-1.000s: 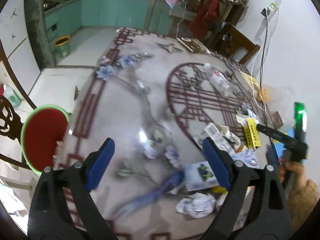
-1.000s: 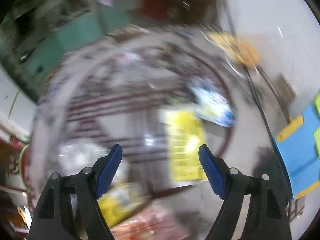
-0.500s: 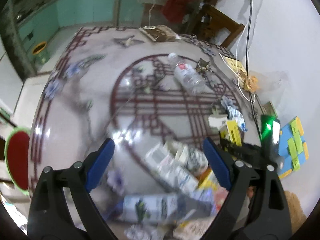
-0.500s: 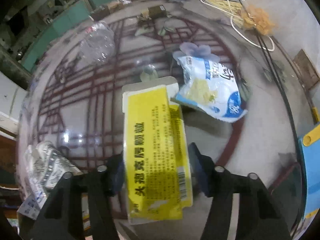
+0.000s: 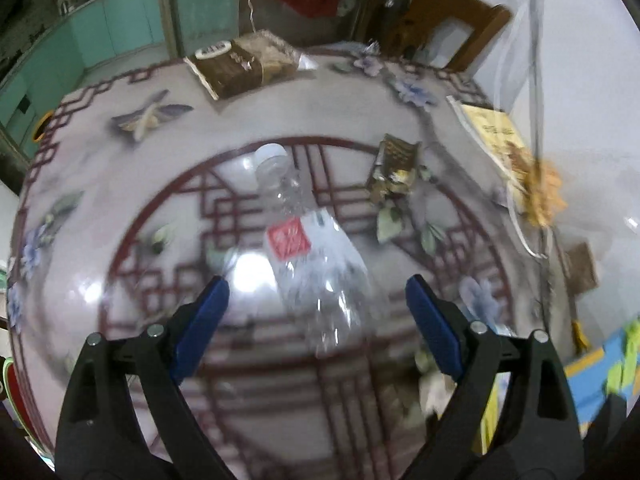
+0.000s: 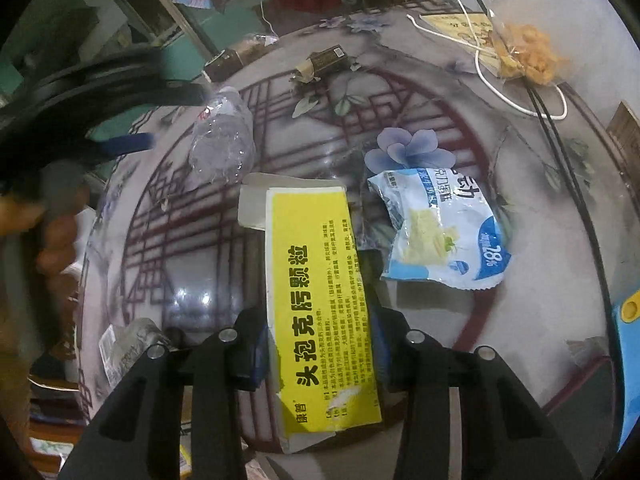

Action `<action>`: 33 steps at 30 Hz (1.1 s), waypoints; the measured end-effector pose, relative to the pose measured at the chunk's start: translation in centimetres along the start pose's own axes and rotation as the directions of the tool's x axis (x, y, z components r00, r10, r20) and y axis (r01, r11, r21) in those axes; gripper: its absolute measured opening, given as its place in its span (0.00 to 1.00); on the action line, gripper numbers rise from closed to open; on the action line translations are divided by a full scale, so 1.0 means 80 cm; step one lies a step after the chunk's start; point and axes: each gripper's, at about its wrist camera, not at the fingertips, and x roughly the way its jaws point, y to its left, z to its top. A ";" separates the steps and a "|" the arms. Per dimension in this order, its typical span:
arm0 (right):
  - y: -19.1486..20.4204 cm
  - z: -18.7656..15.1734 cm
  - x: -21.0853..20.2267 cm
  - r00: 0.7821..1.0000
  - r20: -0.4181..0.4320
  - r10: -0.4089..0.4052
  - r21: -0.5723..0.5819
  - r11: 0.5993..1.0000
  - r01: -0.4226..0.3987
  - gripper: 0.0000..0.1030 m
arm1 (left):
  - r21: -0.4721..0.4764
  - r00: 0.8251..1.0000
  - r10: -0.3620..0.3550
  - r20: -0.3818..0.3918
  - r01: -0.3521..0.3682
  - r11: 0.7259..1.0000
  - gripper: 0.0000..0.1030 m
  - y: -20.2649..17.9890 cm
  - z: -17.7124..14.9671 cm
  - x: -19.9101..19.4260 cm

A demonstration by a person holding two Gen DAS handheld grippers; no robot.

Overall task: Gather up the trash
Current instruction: 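Grasp the yellow box with the right tool while the left tool grasps the clear water bottle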

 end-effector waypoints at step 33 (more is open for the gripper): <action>0.126 -0.009 -0.084 0.986 0.125 0.108 -0.196 0.977 -0.082 0.38 | -0.071 0.971 0.066 0.232 -0.050 0.996 0.58 0.104 -0.153 -0.230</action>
